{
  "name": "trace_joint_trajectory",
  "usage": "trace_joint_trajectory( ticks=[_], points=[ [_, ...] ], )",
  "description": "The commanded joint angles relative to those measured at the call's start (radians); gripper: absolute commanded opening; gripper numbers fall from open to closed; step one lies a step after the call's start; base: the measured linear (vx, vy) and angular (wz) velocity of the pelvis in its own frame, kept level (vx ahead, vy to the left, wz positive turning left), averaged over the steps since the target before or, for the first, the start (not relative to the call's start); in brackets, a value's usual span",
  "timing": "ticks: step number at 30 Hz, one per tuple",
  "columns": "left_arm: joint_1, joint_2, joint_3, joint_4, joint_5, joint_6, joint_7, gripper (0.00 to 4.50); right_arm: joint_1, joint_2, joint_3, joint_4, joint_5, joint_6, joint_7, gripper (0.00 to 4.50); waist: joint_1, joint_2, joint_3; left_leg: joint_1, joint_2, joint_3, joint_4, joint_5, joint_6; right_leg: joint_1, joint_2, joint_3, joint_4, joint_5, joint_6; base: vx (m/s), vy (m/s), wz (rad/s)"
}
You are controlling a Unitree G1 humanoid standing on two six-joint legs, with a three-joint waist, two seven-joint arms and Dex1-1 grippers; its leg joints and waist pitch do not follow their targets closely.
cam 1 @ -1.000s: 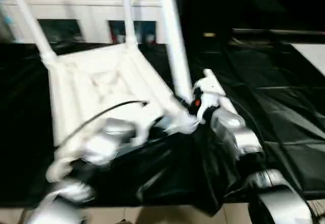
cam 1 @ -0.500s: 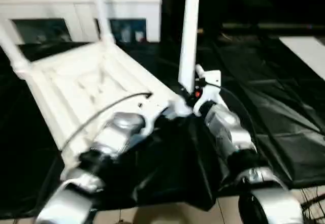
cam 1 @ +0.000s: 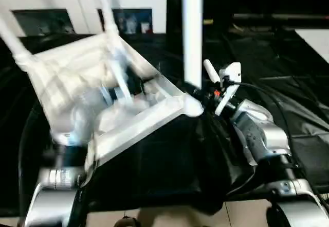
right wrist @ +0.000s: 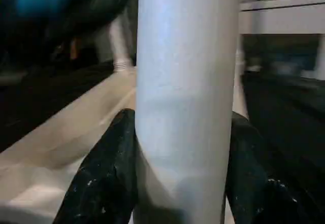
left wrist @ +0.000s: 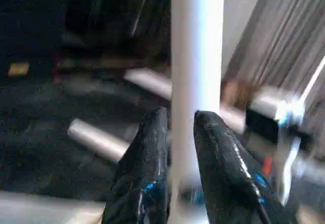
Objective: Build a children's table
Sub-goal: Rotate table base
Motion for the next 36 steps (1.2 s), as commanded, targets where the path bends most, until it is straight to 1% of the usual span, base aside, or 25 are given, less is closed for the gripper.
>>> trace_joint_trajectory(
  ticks=[1,2,3,4,5,6,7,8,9,10,11,12,13,14,15,16,18,19,21,22,25,26,27,35,36],
  points=[
    [-0.033,-0.048,0.007,0.035,-0.038,0.050,0.033,1.44,0.023,0.002,0.050,-0.083,0.002,0.022,0.021,1.84,0.003,0.008,-0.065,0.029,0.021,-0.001,-0.058,-0.221,0.021,0.053,-0.056,0.041,-0.072,-0.125,-0.224,0.000,0.000,0.00],
    [-0.033,-0.048,0.007,0.035,-0.038,0.050,0.033,1.56,0.023,0.002,0.050,-0.083,0.002,0.022,0.021,1.84,0.004,0.005,-0.068,0.030,0.022,0.000,-0.056,-0.213,0.019,0.053,-0.057,0.043,-0.073,-0.116,-0.220,0.000,0.000,0.00],
    [-0.038,-0.052,-0.002,0.045,-0.019,0.033,0.036,1.56,0.024,0.008,0.050,-0.088,0.006,0.025,0.015,1.84,0.006,0.004,-0.072,0.026,0.021,-0.003,-0.055,-0.188,0.020,0.056,-0.057,0.042,-0.070,-0.085,-0.220,0.000,0.000,0.00],
    [-0.043,-0.057,-0.008,0.053,-0.018,0.034,0.034,1.73,0.023,0.017,0.047,-0.096,0.009,0.034,0.005,1.84,0.006,0.004,-0.073,0.023,0.019,-0.003,-0.054,-0.171,0.021,0.057,-0.055,0.041,-0.068,-0.060,-0.215,0.000,0.000,0.00],
    [-0.046,-0.062,-0.009,0.055,-0.026,0.037,0.035,1.79,0.023,0.019,0.048,-0.103,0.009,0.039,0.005,1.84,0.006,0.003,-0.075,0.023,0.018,-0.003,-0.053,-0.164,0.022,0.057,-0.055,0.041,-0.066,-0.049,-0.215,0.000,0.000,0.00],
    [-0.049,-0.067,-0.007,0.054,-0.038,0.047,0.036,1.87,0.025,0.018,0.051,-0.110,0.007,0.042,0.007,1.84,0.005,0.007,-0.076,0.023,0.018,-0.003,-0.051,-0.157,0.024,0.057,-0.054,0.041,-0.065,-0.028,-0.217,0.000,0.000,0.00],
    [-0.049,-0.067,-0.007,0.054,-0.038,0.047,0.036,1.94,0.025,0.018,0.051,-0.110,0.007,0.042,0.007,1.84,0.006,0.004,-0.077,0.022,0.017,-0.003,-0.050,-0.148,0.026,0.059,-0.054,0.040,-0.062,-0.011,-0.220,0.000,0.000,0.00],
    [-0.053,-0.071,-0.003,0.056,-0.054,0.059,0.042,2.03,0.027,0.016,0.054,-0.121,0.006,0.050,0.012,1.84,0.007,0.004,-0.078,0.020,0.015,-0.003,-0.048,-0.130,0.031,0.061,-0.054,0.040,-0.059,0.016,-0.226,0.000,0.000,0.00],
    [-0.057,-0.076,-0.005,0.070,-0.044,0.047,0.049,2.12,0.028,0.017,0.057,-0.120,0.003,0.051,0.015,1.84,0.009,0.016,-0.080,0.020,0.014,-0.004,-0.045,-0.121,0.036,0.060,-0.055,0.039,-0.056,0.034,-0.231,0.000,0.000,0.00],
    [-0.060,-0.082,-0.003,0.081,-0.041,0.032,0.056,2.18,0.029,0.015,0.063,-0.123,-0.003,0.054,0.018,1.84,0.006,0.010,-0.079,0.020,0.014,-0.004,-0.045,-0.123,0.039,0.061,-0.052,0.038,-0.058,0.044,-0.232,0.000,0.000,0.00],
    [-0.062,-0.087,-0.001,0.089,-0.039,0.021,0.061,2.18,0.031,0.014,0.067,-0.125,-0.007,0.056,0.020,1.84,0.007,0.009,-0.080,0.020,0.014,-0.004,-0.044,-0.121,0.040,0.062,-0.052,0.038,-0.058,0.050,-0.234,0.000,0.000,0.00],
    [-0.062,-0.087,-0.001,0.089,-0.039,0.021,0.061,2.24,0.031,0.014,0.067,-0.125,-0.007,0.056,0.020,1.84,0.007,0.010,-0.080,0.020,0.014,-0.004,-0.043,-0.119,0.042,0.061,-0.052,0.038,-0.057,0.056,-0.236,0.000,0.000,0.00],
    [-0.069,-0.101,0.015,0.087,-0.060,0.022,0.068,2.35,0.033,0.005,0.082,-0.127,-0.018,0.073,0.022,1.84,0.007,0.012,-0.081,0.019,0.014,-0.004,-0.042,-0.117,0.044,0.064,-0.052,0.038,-0.056,0.066,-0.242,0.000,0.000,0.00],
    [-0.074,-0.112,0.030,0.085,-0.073,0.018,0.076,2.35,0.035,0.000,0.089,-0.129,-0.023,0.082,0.025,1.84,0.007,0.011,-0.081,0.019,0.014,-0.005,-0.041,-0.115,0.045,0.064,-0.052,0.037,-0.055,0.070,-0.245,0.000,0.000,0.00],
    [-0.078,-0.117,0.044,0.086,-0.092,0.030,0.077,2.46,0.035,-0.001,0.092,-0.128,-0.025,0.079,0.027,1.84,0.008,0.013,-0.082,0.019,0.014,-0.004,-0.040,-0.112,0.048,0.064,-0.053,0.038,-0.054,0.078,-0.248,0.000,0.000,0.00],
    [-0.082,-0.114,0.052,0.089,-0.109,0.047,0.072,2.61,0.036,-0.002,0.095,-0.125,-0.028,0.078,0.031,1.84,0.009,0.011,-0.083,0.019,0.014,-0.004,-0.039,-0.109,0.050,0.065,-0.053,0.037,-0.053,0.087,-0.252,0.000,0.000,0.00],
    [-0.082,-0.107,0.050,0.090,-0.107,0.051,0.068,2.63,0.036,-0.002,0.097,-0.122,-0.030,0.078,0.034,1.84,0.009,0.012,-0.083,0.018,0.012,-0.005,-0.039,-0.113,0.053,0.065,-0.052,0.036,-0.052,0.083,-0.255,0.000,0.000,0.00],
    [-0.082,-0.097,0.042,0.090,-0.107,0.074,0.064,2.45,0.035,-0.006,0.101,-0.119,-0.035,0.078,0.040,1.84,0.007,0.012,-0.082,0.018,0.013,-0.005,-0.039,-0.117,0.055,0.065,-0.052,0.036,-0.054,0.074,-0.252,0.000,0.000,0.00],
    [-0.078,-0.083,0.030,0.089,-0.101,0.092,0.065,2.32,0.033,-0.004,0.098,-0.116,-0.038,0.079,0.035,1.84,0.007,0.013,-0.081,0.021,0.014,-0.005,-0.040,-0.128,0.054,0.063,-0.053,0.037,-0.054,0.053,-0.251,0.000,0.000,0.00],
    [-0.078,-0.075,0.026,0.093,-0.094,0.088,0.066,2.28,0.031,-0.003,0.098,-0.114,-0.039,0.080,0.035,1.84,0.008,0.016,-0.081,0.021,0.015,-0.006,-0.040,-0.131,0.051,0.063,-0.053,0.037,-0.054,0.044,-0.250,0.000,0.000,0.00],
    [-0.085,-0.073,0.037,0.108,-0.097,0.085,0.075,2.01,0.026,-0.005,0.100,-0.112,-0.042,0.080,0.038,1.84,0.008,0.018,-0.081,0.024,0.016,-0.006,-0.040,-0.144,0.039,0.061,-0.051,0.037,-0.055,0.041,-0.251,0.000,0.000,0.00],
    [-0.085,-0.072,0.038,0.109,-0.097,0.085,0.075,2.00,0.026,-0.005,0.100,-0.111,-0.042,0.080,0.038,1.84,0.008,0.018,-0.081,0.023,0.016,-0.006,-0.040,-0.143,0.038,0.062,-0.052,0.037,-0.054,0.045,-0.251,0.000,0.000,0.00],
    [-0.091,-0.068,0.040,0.114,-0.091,0.084,0.085,1.98,0.020,-0.009,0.097,-0.106,-0.042,0.079,0.037,1.84,0.009,0.022,-0.082,0.023,0.016,-0.008,-0.040,-0.144,0.036,0.062,-0.052,0.036,-0.053,0.052,-0.250,0.000,0.000,0.00],
    [-0.092,-0.067,0.041,0.115,-0.091,0.084,0.088,1.95,0.018,-0.011,0.096,-0.104,-0.042,0.078,0.036,1.84,0.008,0.021,-0.081,0.021,0.016,-0.009,-0.039,-0.162,0.029,0.062,-0.054,0.036,-0.053,0.036,-0.252,0.000,0.000,0.00],
    [-0.098,-0.054,0.023,0.108,-0.079,0.083,0.076,1.93,0.013,-0.008,0.088,-0.094,-0.036,0.078,0.036,1.84,0.009,0.023,-0.082,0.020,0.015,-0.009,-0.038,-0.163,0.027,0.063,-0.054,0.036,-0.053,0.035,-0.251,0.000,0.000,0.00]
  ],
)
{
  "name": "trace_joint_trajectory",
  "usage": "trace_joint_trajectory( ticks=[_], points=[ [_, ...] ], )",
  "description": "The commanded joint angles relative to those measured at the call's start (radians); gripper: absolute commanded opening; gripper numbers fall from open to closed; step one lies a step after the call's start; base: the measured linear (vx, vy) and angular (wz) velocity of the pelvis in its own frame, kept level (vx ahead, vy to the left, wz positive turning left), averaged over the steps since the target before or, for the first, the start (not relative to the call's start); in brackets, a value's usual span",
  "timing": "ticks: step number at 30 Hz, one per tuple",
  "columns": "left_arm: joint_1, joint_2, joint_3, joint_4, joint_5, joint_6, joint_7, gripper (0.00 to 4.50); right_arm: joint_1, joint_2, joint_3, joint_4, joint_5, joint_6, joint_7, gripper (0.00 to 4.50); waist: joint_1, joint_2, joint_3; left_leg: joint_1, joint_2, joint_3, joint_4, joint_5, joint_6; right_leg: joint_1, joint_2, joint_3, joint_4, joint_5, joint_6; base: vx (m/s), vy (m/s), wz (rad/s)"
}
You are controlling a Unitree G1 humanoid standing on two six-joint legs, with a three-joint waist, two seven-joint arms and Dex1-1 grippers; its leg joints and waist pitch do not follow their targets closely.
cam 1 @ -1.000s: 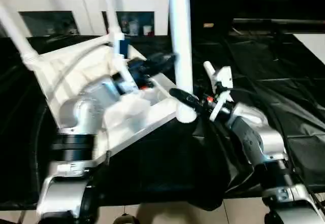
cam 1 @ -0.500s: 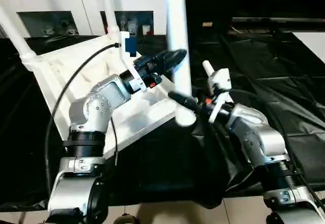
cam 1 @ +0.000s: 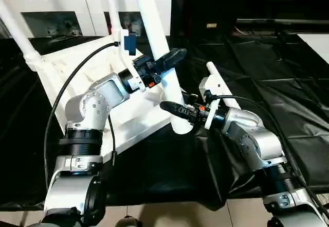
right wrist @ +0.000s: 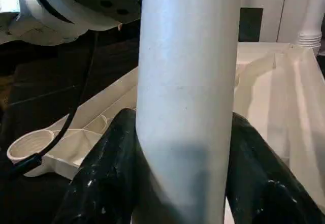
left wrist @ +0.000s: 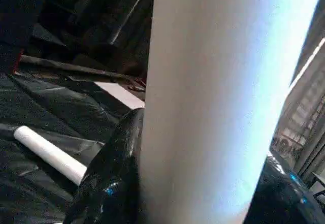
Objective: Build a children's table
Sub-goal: Rotate table base
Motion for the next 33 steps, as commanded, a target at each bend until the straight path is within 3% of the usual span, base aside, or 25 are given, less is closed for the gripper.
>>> trace_joint_trajectory(
  ticks=[1,5,10,19,30,31,33],
  points=[
    [-0.031,0.031,-0.035,-0.006,0.031,0.006,-0.012,1.91,-0.027,-0.009,-0.019,0.003,0.002,0.006,-0.001,2.19,0.001,0.017,-0.085,0.026,0.016,-0.006,-0.055,-0.167,0.023,0.060,-0.054,0.035,-0.056,0.024,-0.253,0.000,0.000,0.00],
    [-0.037,0.058,-0.117,-0.031,0.097,-0.030,-0.038,1.86,-0.038,-0.023,-0.015,-0.008,0.003,0.023,0.012,2.56,-0.001,0.016,-0.082,0.027,0.016,-0.007,-0.057,-0.187,0.017,0.060,-0.053,0.036,-0.058,-0.004,-0.244,0.000,0.000,0.00],
    [-0.040,0.053,-0.180,-0.067,0.150,-0.076,-0.024,1.83,-0.059,-0.036,-0.001,-0.005,-0.048,0.065,-0.049,2.95,0.001,0.014,-0.083,0.022,0.014,-0.006,-0.054,-0.164,0.012,0.060,-0.056,0.038,-0.059,-0.028,-0.231,0.000,0.000,0.00],
    [-0.044,0.058,-0.208,-0.063,0.173,-0.114,-0.038,1.82,-0.066,-0.042,0.038,0.000,-0.064,0.174,-0.065,2.96,0.002,0.008,-0.085,0.022,0.013,-0.005,-0.052,-0.151,0.016,0.059,-0.054,0.037,-0.058,-0.031,-0.231,0.000,0.000,0.00],
    [-0.031,0.072,-0.229,-0.072,0.187,-0.129,-0.054,1.82,-0.070,-0.029,0.027,-0.008,-0.048,0.254,-0.088,2.96,0.005,0.008,-0.086,0.021,0.013,-0.004,-0.050,-0.140,0.014,0.058,-0.056,0.038,-0.055,-0.019,-0.230,0.000,0.000,0.00],
    [-0.030,0.073,-0.230,-0.073,0.186,-0.130,-0.054,1.82,-0.071,-0.029,0.027,-0.009,-0.047,0.257,-0.089,2.69,0.005,0.008,-0.086,0.021,0.013,-0.004,-0.050,-0.139,0.014,0.058,-0.056,0.038,-0.055,-0.018,-0.229,0.000,0.000,0.00],
    [-0.028,0.074,-0.233,-0.074,0.187,-0.133,-0.057,1.82,-0.072,-0.028,0.026,-0.011,-0.045,0.265,-0.088,2.69,0.005,0.009,-0.086,0.021,0.014,-0.005,-0.051,-0.142,0.014,0.057,-0.056,0.038,-0.055,-0.022,-0.228,0.000,0.000,0.00]
  ],
)
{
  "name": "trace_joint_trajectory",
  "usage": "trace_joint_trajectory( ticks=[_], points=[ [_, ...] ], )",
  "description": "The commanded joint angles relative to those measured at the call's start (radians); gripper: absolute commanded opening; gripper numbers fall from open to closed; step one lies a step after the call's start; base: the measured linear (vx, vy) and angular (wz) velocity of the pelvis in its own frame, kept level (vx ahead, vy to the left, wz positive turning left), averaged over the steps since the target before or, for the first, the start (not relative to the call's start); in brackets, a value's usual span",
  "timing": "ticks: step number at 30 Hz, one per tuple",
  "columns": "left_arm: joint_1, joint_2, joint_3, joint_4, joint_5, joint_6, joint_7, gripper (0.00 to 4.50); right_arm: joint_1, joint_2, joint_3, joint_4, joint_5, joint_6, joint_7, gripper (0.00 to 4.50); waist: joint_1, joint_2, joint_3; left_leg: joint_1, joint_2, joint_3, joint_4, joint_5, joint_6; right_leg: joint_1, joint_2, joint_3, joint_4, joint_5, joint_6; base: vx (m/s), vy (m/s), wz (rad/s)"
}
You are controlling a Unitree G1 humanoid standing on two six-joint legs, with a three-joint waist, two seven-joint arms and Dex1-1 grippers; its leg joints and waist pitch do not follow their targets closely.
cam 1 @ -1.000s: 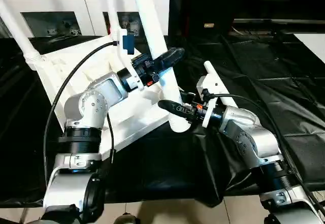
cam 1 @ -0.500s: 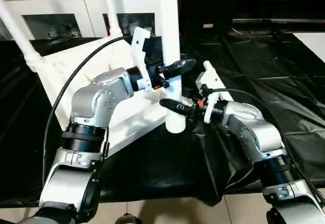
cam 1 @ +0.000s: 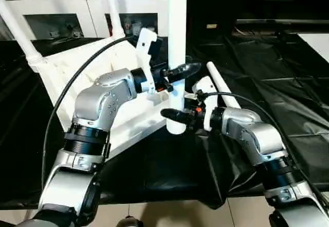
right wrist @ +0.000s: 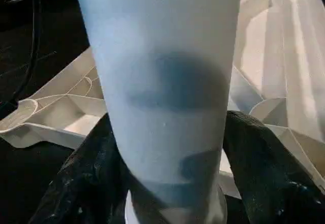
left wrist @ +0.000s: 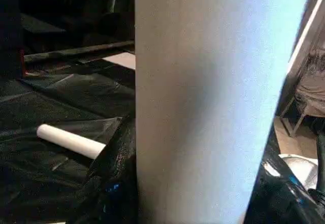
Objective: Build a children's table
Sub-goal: Rotate table base
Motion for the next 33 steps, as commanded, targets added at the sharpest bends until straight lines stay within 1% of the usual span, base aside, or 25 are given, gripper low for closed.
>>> trace_joint_trajectory(
  ticks=[1,2,5,6,12,15,16,17,18,19,20,21,22,23,24,25,26,27,28,29,30,31,32,33],
  points=[
    [-0.005,0.012,-0.009,-0.030,0.001,-0.007,-0.014,1.82,-0.025,0.000,-0.007,-0.009,-0.001,0.023,-0.010,2.59,0.003,-0.002,-0.084,0.022,0.013,-0.003,-0.056,-0.142,0.012,0.060,-0.055,0.038,-0.062,-0.023,-0.227,0.000,0.000,0.00],
    [-0.005,0.013,-0.010,-0.030,0.002,-0.009,-0.016,1.82,-0.025,0.000,-0.007,-0.010,-0.001,0.026,-0.009,2.38,0.004,-0.001,-0.085,0.023,0.013,-0.003,-0.055,-0.140,0.012,0.059,-0.055,0.038,-0.062,-0.022,-0.227,0.000,0.000,0.00],
    [-0.004,0.013,-0.012,-0.030,0.003,-0.012,-0.019,1.82,-0.024,0.000,-0.009,-0.012,0.000,0.031,-0.008,2.23,0.004,0.000,-0.085,0.023,0.014,-0.003,-0.055,-0.142,0.010,0.059,-0.055,0.038,-0.061,-0.022,-0.226,0.000,0.000,0.00],
    [-0.004,0.013,-0.013,-0.029,0.004,-0.013,-0.020,1.82,-0.023,0.000,-0.009,-0.013,0.000,0.033,-0.007,2.05,0.003,0.000,-0.084,0.022,0.013,-0.003,-0.055,-0.144,0.010,0.059,-0.055,0.038,-0.062,-0.023,-0.226,0.000,0.000,0.00],
    [-0.006,0.010,-0.016,-0.027,0.003,-0.014,-0.024,1.82,-0.022,-0.004,-0.005,-0.015,-0.001,0.034,-0.004,1.98,0.003,0.001,-0.085,0.023,0.013,-0.004,-0.055,-0.145,0.006,0.059,-0.054,0.038,-0.061,-0.020,-0.225,0.000,0.000,0.00],
    [-0.003,0.010,-0.025,-0.021,0.026,-0.038,-0.013,1.82,-0.022,-0.006,-0.005,-0.013,-0.006,0.031,-0.005,1.96,0.003,0.001,-0.085,0.023,0.013,-0.003,-0.054,-0.150,0.005,0.059,-0.055,0.038,-0.062,-0.025,-0.224,0.000,0.000,0.00],
    [-0.004,0.008,-0.023,-0.016,0.033,-0.038,0.002,2.38,-0.022,-0.006,-0.006,-0.011,-0.007,0.030,-0.005,1.96,0.003,0.001,-0.085,0.023,0.014,-0.004,-0.055,-0.151,0.004,0.059,-0.054,0.038,-0.062,-0.028,-0.222,0.000,0.000,0.00],
    [-0.006,0.007,-0.017,-0.012,0.021,-0.020,0.002,2.52,-0.022,-0.006,-0.007,-0.010,-0.009,0.028,-0.008,1.95,0.004,0.004,-0.086,0.023,0.014,-0.004,-0.054,-0.150,0.003,0.059,-0.055,0.038,-0.062,-0.026,-0.223,0.000,0.000,0.00],
    [-0.008,0.002,-0.005,-0.007,0.008,-0.008,0.009,2.52,-0.023,-0.006,-0.009,-0.008,-0.010,0.026,-0.011,1.95,0.003,0.004,-0.086,0.023,0.013,-0.004,-0.054,-0.149,0.002,0.059,-0.055,0.038,-0.061,-0.020,-0.224,0.000,0.000,0.00],
    [-0.009,-0.006,0.013,-0.005,-0.011,-0.004,0.011,2.54,-0.023,-0.006,-0.011,-0.005,-0.012,0.023,-0.015,1.95,0.003,0.002,-0.086,0.023,0.013,-0.004,-0.053,-0.145,0.002,0.060,-0.054,0.038,-0.061,-0.013,-0.226,0.000,0.000,0.00],
    [-0.009,-0.014,0.029,-0.005,-0.027,-0.004,0.015,2.60,-0.023,-0.005,-0.013,-0.003,-0.013,0.020,-0.019,1.93,0.003,0.002,-0.086,0.023,0.012,-0.003,-0.053,-0.143,0.002,0.060,-0.055,0.038,-0.060,-0.009,-0.229,0.000,0.000,0.00],
    [-0.009,-0.023,0.044,-0.004,-0.032,-0.027,0.026,2.60,-0.023,-0.003,-0.016,0.000,-0.014,0.017,-0.024,1.93,0.003,0.003,-0.086,0.022,0.012,-0.003,-0.052,-0.140,0.002,0.060,-0.054,0.038,-0.060,0.000,-0.234,0.000,0.000,0.00],
    [-0.012,-0.057,0.094,0.005,-0.056,-0.105,0.048,2.79,-0.024,0.004,-0.027,0.006,-0.015,0.008,-0.044,1.88,0.004,0.003,-0.086,0.020,0.012,-0.004,-0.052,-0.139,0.004,0.061,-0.055,0.037,-0.061,0.005,-0.238,0.000,0.000,0.00],
    [-0.014,-0.069,0.111,0.008,-0.068,-0.122,0.056,2.83,-0.025,0.007,-0.030,0.007,-0.015,0.006,-0.049,1.88,0.003,0.002,-0.086,0.019,0.011,-0.003,-0.051,-0.140,0.005,0.062,-0.055,0.037,-0.061,0.008,-0.240,0.000,0.000,0.00],
    [-0.020,-0.099,0.158,0.017,-0.100,-0.164,0.080,2.83,-0.027,0.013,-0.040,0.012,-0.013,0.001,-0.063,1.88,0.004,0.001,-0.087,0.019,0.012,-0.004,-0.050,-0.141,0.007,0.063,-0.055,0.037,-0.061,0.013,-0.244,0.000,0.000,0.00],
    [-0.029,-0.133,0.224,0.023,-0.184,-0.152,0.089,2.83,-0.033,0.021,-0.056,0.024,-0.015,-0.014,-0.088,1.88,0.005,0.001,-0.088,0.020,0.012,-0.004,-0.050,-0.147,0.008,0.063,-0.057,0.037,-0.061,0.013,-0.247,0.000,0.000,0.00],
    [-0.030,-0.137,0.233,0.024,-0.196,-0.149,0.090,2.83,-0.034,0.022,-0.059,0.025,-0.015,-0.016,-0.092,1.88,0.004,0.000,-0.088,0.020,0.011,-0.002,-0.049,-0.147,0.007,0.062,-0.057,0.037,-0.058,0.013,-0.251,0.000,0.000,0.00],
    [-0.033,-0.150,0.258,0.024,-0.227,-0.150,0.094,2.83,-0.036,0.025,-0.066,0.031,-0.016,-0.022,-0.103,1.88,0.006,0.001,-0.087,0.020,0.010,-0.003,-0.049,-0.155,0.008,0.062,-0.056,0.036,-0.060,-0.001,-0.255,0.000,0.000,0.00],
    [-0.038,-0.165,0.291,0.019,-0.275,-0.145,0.097,2.83,-0.040,0.028,-0.078,0.041,-0.019,-0.036,-0.119,1.88,0.005,0.000,-0.086,0.020,0.010,0.000,-0.049,-0.162,0.007,0.060,-0.056,0.037,-0.062,-0.014,-0.257,0.000,0.000,0.00],
    [-0.051,-0.191,0.362,0.013,-0.373,-0.123,0.126,2.83,-0.050,0.032,-0.112,0.061,-0.019,-0.063,-0.160,1.88,0.005,0.000,-0.086,0.022,0.010,-0.002,-0.049,-0.168,0.006,0.060,-0.055,0.036,-0.062,-0.022,-0.254,0.000,0.000,0.00],
    [-0.051,-0.191,0.362,0.013,-0.373,-0.123,0.126,2.83,-0.050,0.032,-0.112,0.061,-0.019,-0.063,-0.160,1.88,0.004,0.000,-0.085,0.020,0.010,0.000,-0.048,-0.172,0.003,0.059,-0.056,0.037,-0.061,-0.027,-0.259,0.000,0.000,0.00],
    [-0.054,-0.188,0.395,0.006,-0.415,-0.101,0.134,2.83,-0.056,0.029,-0.153,0.074,-0.021,-0.100,-0.209,1.88,0.005,0.000,-0.085,0.023,0.010,-0.001,-0.048,-0.177,0.002,0.058,-0.054,0.036,-0.063,-0.038,-0.255,0.000,0.000,0.00],
    [-0.049,-0.175,0.388,0.007,-0.397,-0.088,0.134,2.83,-0.058,0.026,-0.172,0.078,-0.022,-0.115,-0.231,1.88,0.004,0.000,-0.085,0.023,0.010,0.000,-0.049,-0.175,0.001,0.057,-0.053,0.037,-0.062,-0.040,-0.250,0.000,0.000,0.00],
    [-0.049,-0.175,0.388,0.007,-0.397,-0.088,0.134,2.83,-0.058,0.026,-0.172,0.078,-0.022,-0.115,-0.231,1.88,0.002,0.000,-0.083,0.024,0.009,0.000,-0.051,-0.177,0.005,0.057,-0.050,0.036,-0.065,-0.055,-0.235,0.000,0.000,0.00]
  ],
)
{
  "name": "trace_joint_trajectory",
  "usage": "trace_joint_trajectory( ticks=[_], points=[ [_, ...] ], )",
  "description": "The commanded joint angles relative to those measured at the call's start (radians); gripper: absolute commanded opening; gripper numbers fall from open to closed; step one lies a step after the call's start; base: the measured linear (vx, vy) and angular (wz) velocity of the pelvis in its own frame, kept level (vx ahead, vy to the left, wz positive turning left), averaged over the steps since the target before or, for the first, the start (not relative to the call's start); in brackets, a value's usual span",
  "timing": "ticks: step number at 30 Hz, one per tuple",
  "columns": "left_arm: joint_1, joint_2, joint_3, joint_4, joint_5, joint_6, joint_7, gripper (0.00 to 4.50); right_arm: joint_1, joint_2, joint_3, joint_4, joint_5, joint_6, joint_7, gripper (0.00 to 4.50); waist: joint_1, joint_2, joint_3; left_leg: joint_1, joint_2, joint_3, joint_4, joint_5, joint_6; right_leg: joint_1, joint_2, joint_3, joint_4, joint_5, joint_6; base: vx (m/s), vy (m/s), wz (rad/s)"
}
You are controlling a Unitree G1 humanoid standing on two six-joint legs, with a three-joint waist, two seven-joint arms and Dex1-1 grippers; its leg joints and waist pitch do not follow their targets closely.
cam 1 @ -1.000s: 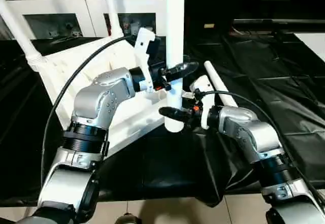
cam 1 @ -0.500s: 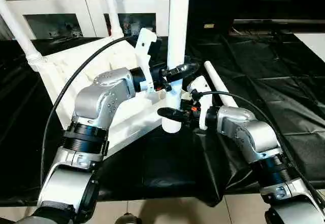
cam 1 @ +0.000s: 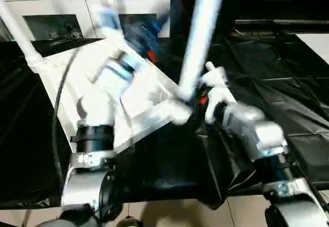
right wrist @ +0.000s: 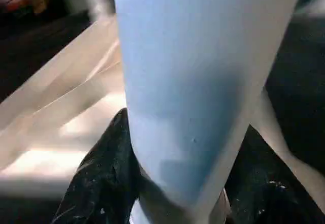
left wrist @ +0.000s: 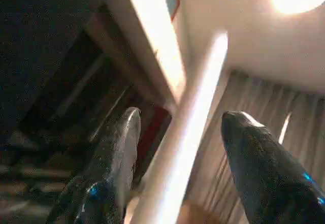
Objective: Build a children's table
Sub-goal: Rotate table base
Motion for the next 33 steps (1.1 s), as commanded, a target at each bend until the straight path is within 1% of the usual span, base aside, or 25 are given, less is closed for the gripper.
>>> trace_joint_trajectory(
  ticks=[1,2,3,4,5,6,8,10,11,12,13,14,15,16,17,18,19,20,21,22,23,24,26,27,33],
  points=[
    [0.029,0.080,-0.114,0.013,0.187,-0.033,-0.015,2.83,-0.020,-0.019,-0.053,0.009,-0.004,-0.040,-0.046,1.88,0.001,0.001,-0.084,0.027,0.010,-0.001,-0.057,-0.174,0.010,0.056,-0.049,0.037,-0.071,-0.066,-0.215,0.000,0.000,0.00],
    [0.034,0.089,-0.131,0.016,0.211,-0.042,-0.020,2.83,-0.019,-0.021,-0.056,0.010,-0.005,-0.042,-0.048,1.88,0.000,0.001,-0.084,0.026,0.011,-0.003,-0.059,-0.168,0.012,0.058,-0.049,0.037,-0.072,-0.069,-0.205,0.000,0.000,0.00],
    [0.064,0.148,-0.243,0.033,0.350,-0.086,-0.056,2.83,-0.017,-0.034,-0.066,0.009,-0.011,-0.050,-0.056,1.88,-0.002,0.004,-0.083,0.026,0.014,-0.008,-0.063,-0.168,0.014,0.056,-0.048,0.037,-0.077,-0.090,-0.169,0.000,0.000,0.00],
    [0.098,0.220,-0.377,0.055,0.492,-0.121,-0.105,2.83,-0.012,-0.048,-0.080,0.001,-0.008,-0.044,-0.059,1.88,-0.002,0.008,-0.084,0.028,0.015,-0.009,-0.063,-0.166,0.007,0.055,-0.050,0.038,-0.074,-0.096,-0.148,0.000,0.000,0.00],
    [0.120,0.269,-0.465,0.071,0.575,-0.142,-0.135,2.83,-0.007,-0.058,-0.088,-0.007,-0.005,-0.038,-0.058,1.88,-0.002,0.009,-0.084,0.029,0.017,-0.011,-0.066,-0.174,0.008,0.052,-0.049,0.038,-0.078,-0.110,-0.135,0.000,0.000,0.00],
    [0.143,0.302,-0.533,0.089,0.634,-0.157,-0.156,2.83,0.001,-0.073,-0.092,-0.018,-0.005,-0.029,-0.051,1.88,-0.006,0.015,-0.084,0.029,0.015,-0.007,-0.064,-0.172,-0.004,0.052,-0.049,0.040,-0.072,-0.106,-0.131,0.000,0.000,0.00],
    [0.161,0.302,-0.557,0.097,0.625,-0.118,-0.142,2.83,0.013,-0.089,-0.093,-0.031,-0.005,-0.021,-0.040,1.88,-0.005,0.015,-0.087,0.027,0.012,-0.004,-0.060,-0.158,-0.017,0.055,-0.050,0.040,-0.067,-0.061,-0.153,0.000,0.000,0.00],
    [0.171,0.306,-0.621,0.108,0.632,-0.074,-0.118,2.83,0.039,-0.101,-0.087,-0.058,-0.003,-0.003,-0.024,1.88,-0.001,0.019,-0.092,0.023,0.010,-0.004,-0.056,-0.132,-0.014,0.057,-0.050,0.039,-0.059,0.021,-0.193,0.000,0.000,0.00],
    [0.171,0.306,-0.621,0.108,0.632,-0.074,-0.118,2.83,0.039,-0.101,-0.087,-0.058,-0.003,-0.003,-0.024,1.88,-0.001,0.017,-0.092,0.023,0.010,-0.004,-0.056,-0.134,-0.012,0.057,-0.050,0.038,-0.060,0.028,-0.200,0.000,0.000,0.00],
    [0.169,0.308,-0.646,0.124,0.648,-0.065,-0.096,2.83,0.052,-0.102,-0.080,-0.075,-0.002,0.006,-0.017,1.88,-0.002,0.018,-0.091,0.022,0.010,-0.004,-0.056,-0.145,-0.008,0.058,-0.052,0.037,-0.060,0.025,-0.213,0.000,0.000,0.00],
    [0.166,0.305,-0.653,0.139,0.664,-0.069,-0.081,2.83,0.059,-0.101,-0.075,-0.086,-0.001,0.012,-0.013,1.88,-0.003,0.021,-0.089,0.023,0.009,-0.003,-0.056,-0.156,-0.006,0.057,-0.050,0.037,-0.064,0.013,-0.213,0.000,0.000,0.00],
    [0.163,0.301,-0.655,0.156,0.682,-0.073,-0.070,2.83,0.064,-0.100,-0.072,-0.095,0.002,0.019,-0.011,1.88,-0.005,0.021,-0.088,0.024,0.008,-0.003,-0.057,-0.177,-0.005,0.057,-0.050,0.037,-0.068,-0.015,-0.213,0.000,0.000,0.00],
    [0.158,0.298,-0.657,0.177,0.706,-0.089,-0.059,2.83,0.070,-0.099,-0.067,-0.105,0.006,0.027,-0.008,1.88,-0.006,0.018,-0.085,0.023,0.007,-0.003,-0.058,-0.188,-0.002,0.060,-0.051,0.037,-0.073,-0.054,-0.205,0.000,0.000,0.00],
    [0.146,0.291,-0.656,0.217,0.732,-0.085,-0.036,2.83,0.082,-0.100,-0.056,-0.123,0.011,0.037,-0.001,1.88,-0.007,0.027,-0.086,0.024,0.007,-0.004,-0.058,-0.193,-0.004,0.058,-0.052,0.037,-0.074,-0.086,-0.196,0.000,0.000,0.00],
    [0.140,0.288,-0.654,0.237,0.744,-0.087,-0.031,2.83,0.087,-0.100,-0.051,-0.130,0.013,0.041,0.002,1.88,-0.009,0.024,-0.084,0.025,0.007,-0.002,-0.058,-0.200,-0.003,0.056,-0.051,0.038,-0.080,-0.101,-0.189,0.000,0.000,0.00],
    [0.139,0.287,-0.654,0.239,0.746,-0.087,-0.030,2.49,0.087,-0.100,-0.051,-0.131,0.013,0.041,0.002,1.88,-0.011,0.023,-0.085,0.024,0.006,-0.004,-0.059,-0.198,-0.004,0.058,-0.050,0.037,-0.080,-0.115,-0.185,0.000,0.000,0.00],
    [0.130,0.284,-0.653,0.273,0.770,-0.076,-0.028,2.49,0.097,-0.102,-0.041,-0.140,0.011,0.044,0.004,1.88,-0.012,0.024,-0.087,0.023,0.006,-0.004,-0.058,-0.193,-0.004,0.057,-0.052,0.037,-0.080,-0.117,-0.184,0.000,0.000,0.00],
    [0.128,0.286,-0.658,0.284,0.781,-0.070,-0.031,2.49,0.101,-0.102,-0.037,-0.142,0.009,0.043,0.004,1.88,-0.012,0.031,-0.087,0.024,0.007,-0.005,-0.058,-0.194,-0.004,0.055,-0.052,0.037,-0.080,-0.122,-0.185,0.000,0.000,0.00],
    [0.127,0.287,-0.662,0.289,0.785,-0.065,-0.036,2.34,0.103,-0.102,-0.035,-0.143,0.008,0.042,0.005,1.88,-0.014,0.028,-0.087,0.023,0.007,-0.005,-0.058,-0.195,-0.003,0.055,-0.051,0.037,-0.082,-0.122,-0.184,0.000,0.000,0.00],
    [0.126,0.290,-0.667,0.291,0.783,-0.057,-0.038,2.34,0.105,-0.101,-0.035,-0.144,0.006,0.043,0.005,1.88,-0.013,0.028,-0.088,0.024,0.007,-0.005,-0.058,-0.194,-0.003,0.055,-0.052,0.037,-0.079,-0.115,-0.189,0.000,0.000,0.00],
    [0.126,0.293,-0.672,0.291,0.776,-0.045,-0.036,2.06,0.106,-0.100,-0.035,-0.146,0.005,0.044,0.005,1.88,-0.013,0.032,-0.089,0.024,0.008,-0.006,-0.058,-0.193,-0.003,0.054,-0.052,0.037,-0.078,-0.109,-0.192,0.000,0.000,0.00],
    [0.127,0.293,-0.676,0.290,0.755,-0.024,-0.035,2.01,0.108,-0.097,-0.036,-0.148,0.001,0.047,0.004,1.88,-0.013,0.032,-0.089,0.023,0.008,-0.006,-0.058,-0.194,-0.003,0.053,-0.051,0.036,-0.076,-0.096,-0.200,0.000,0.000,0.00],
    [0.126,0.286,-0.671,0.298,0.753,-0.020,-0.031,1.94,0.110,-0.097,-0.036,-0.152,-0.001,0.051,0.003,1.88,-0.013,0.031,-0.089,0.022,0.008,-0.006,-0.057,-0.192,0.001,0.055,-0.051,0.036,-0.075,-0.084,-0.209,0.000,0.000,0.00],
    [0.125,0.280,-0.666,0.306,0.755,-0.021,-0.025,1.79,0.111,-0.096,-0.036,-0.154,-0.002,0.053,0.003,1.88,-0.013,0.031,-0.089,0.022,0.007,-0.005,-0.056,-0.188,0.004,0.055,-0.051,0.036,-0.075,-0.078,-0.212,0.000,0.000,0.00],
    [0.107,0.255,-0.643,0.363,0.785,-0.045,-0.008,1.45,0.110,-0.099,-0.028,-0.159,-0.001,0.058,0.003,1.88,-0.010,0.030,-0.089,0.021,0.007,-0.005,-0.057,-0.188,0.010,0.055,-0.053,0.036,-0.079,-0.094,-0.205,0.000,0.000,0.00]
  ],
)
